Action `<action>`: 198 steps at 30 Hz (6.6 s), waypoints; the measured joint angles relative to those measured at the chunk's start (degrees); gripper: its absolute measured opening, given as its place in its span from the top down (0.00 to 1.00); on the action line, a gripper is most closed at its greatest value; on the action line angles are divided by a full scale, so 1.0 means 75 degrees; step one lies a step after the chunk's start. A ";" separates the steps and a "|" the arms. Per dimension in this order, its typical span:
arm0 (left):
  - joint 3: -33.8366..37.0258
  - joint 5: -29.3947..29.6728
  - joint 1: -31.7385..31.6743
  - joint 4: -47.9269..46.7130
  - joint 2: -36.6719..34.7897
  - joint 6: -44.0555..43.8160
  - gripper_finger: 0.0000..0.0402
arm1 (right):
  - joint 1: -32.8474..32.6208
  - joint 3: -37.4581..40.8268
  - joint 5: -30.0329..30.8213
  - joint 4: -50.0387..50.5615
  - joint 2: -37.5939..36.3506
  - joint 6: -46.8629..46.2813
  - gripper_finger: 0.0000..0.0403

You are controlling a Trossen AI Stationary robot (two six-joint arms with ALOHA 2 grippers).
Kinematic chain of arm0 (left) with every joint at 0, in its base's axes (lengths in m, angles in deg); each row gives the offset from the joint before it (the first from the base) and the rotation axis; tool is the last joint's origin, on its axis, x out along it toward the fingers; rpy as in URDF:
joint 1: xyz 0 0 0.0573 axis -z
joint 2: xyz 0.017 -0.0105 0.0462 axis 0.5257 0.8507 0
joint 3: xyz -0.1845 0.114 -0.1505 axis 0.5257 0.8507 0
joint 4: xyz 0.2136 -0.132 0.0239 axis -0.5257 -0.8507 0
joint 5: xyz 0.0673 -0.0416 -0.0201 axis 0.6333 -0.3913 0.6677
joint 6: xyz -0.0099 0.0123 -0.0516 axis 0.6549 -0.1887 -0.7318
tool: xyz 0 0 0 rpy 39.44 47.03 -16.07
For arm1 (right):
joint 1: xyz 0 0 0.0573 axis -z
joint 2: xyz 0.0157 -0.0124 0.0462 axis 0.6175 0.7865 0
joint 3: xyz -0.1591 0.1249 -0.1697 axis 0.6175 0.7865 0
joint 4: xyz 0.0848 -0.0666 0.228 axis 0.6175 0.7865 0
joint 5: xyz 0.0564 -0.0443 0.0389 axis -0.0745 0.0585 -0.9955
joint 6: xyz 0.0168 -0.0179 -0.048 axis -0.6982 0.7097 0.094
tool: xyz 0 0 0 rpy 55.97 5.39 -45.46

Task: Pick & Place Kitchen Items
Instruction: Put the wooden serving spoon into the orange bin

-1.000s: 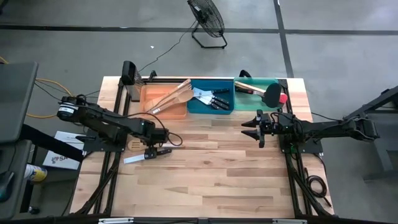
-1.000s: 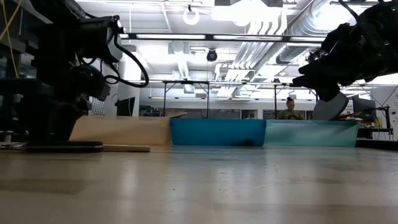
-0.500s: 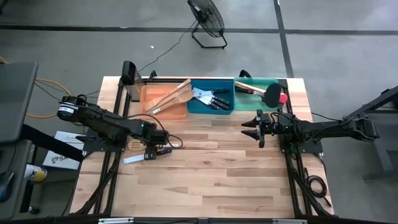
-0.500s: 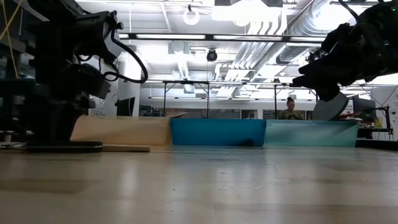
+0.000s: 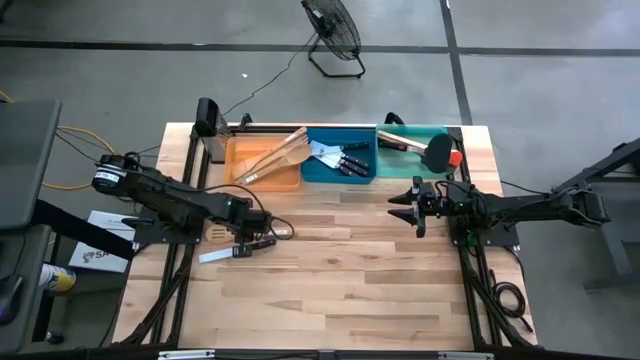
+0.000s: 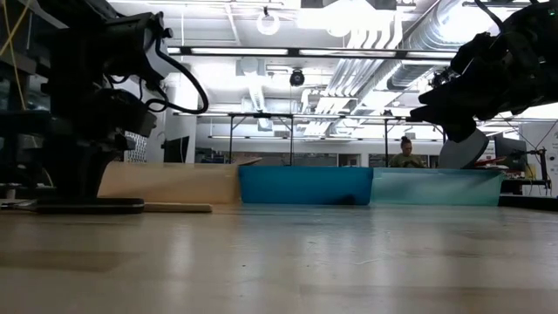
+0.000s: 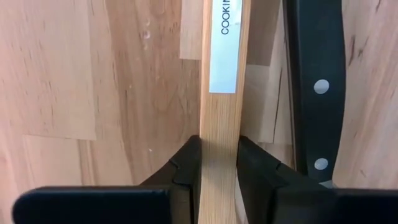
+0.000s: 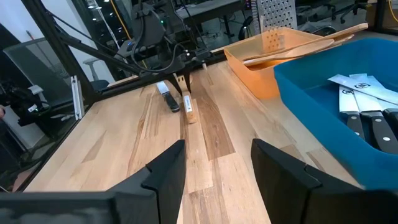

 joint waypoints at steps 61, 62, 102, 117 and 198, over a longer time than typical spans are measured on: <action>-0.4244 0.4629 0.0444 -0.1773 0.0052 -0.2069 0.83 | 0.0000 0.0001 -0.0002 -0.0001 -0.0001 0.0000 0.57; -0.4252 0.4682 0.0389 -0.1754 0.0052 -0.1989 0.83 | 0.0000 0.0002 -0.0001 0.0002 0.0000 -0.0001 0.57; -0.4307 0.4730 -0.1711 0.0418 -0.0195 0.1156 0.83 | 0.0000 0.0000 0.0000 0.0002 -0.0001 -0.0001 0.57; -0.3430 0.4692 -0.2678 0.0212 -0.0195 0.0793 0.83 | 0.0000 0.0000 0.0000 0.0002 -0.0001 -0.0002 0.57; -0.2722 0.0749 -0.5585 0.0473 0.0557 0.2098 0.83 | 0.0000 -0.0001 0.0012 0.0002 0.0001 -0.0001 0.57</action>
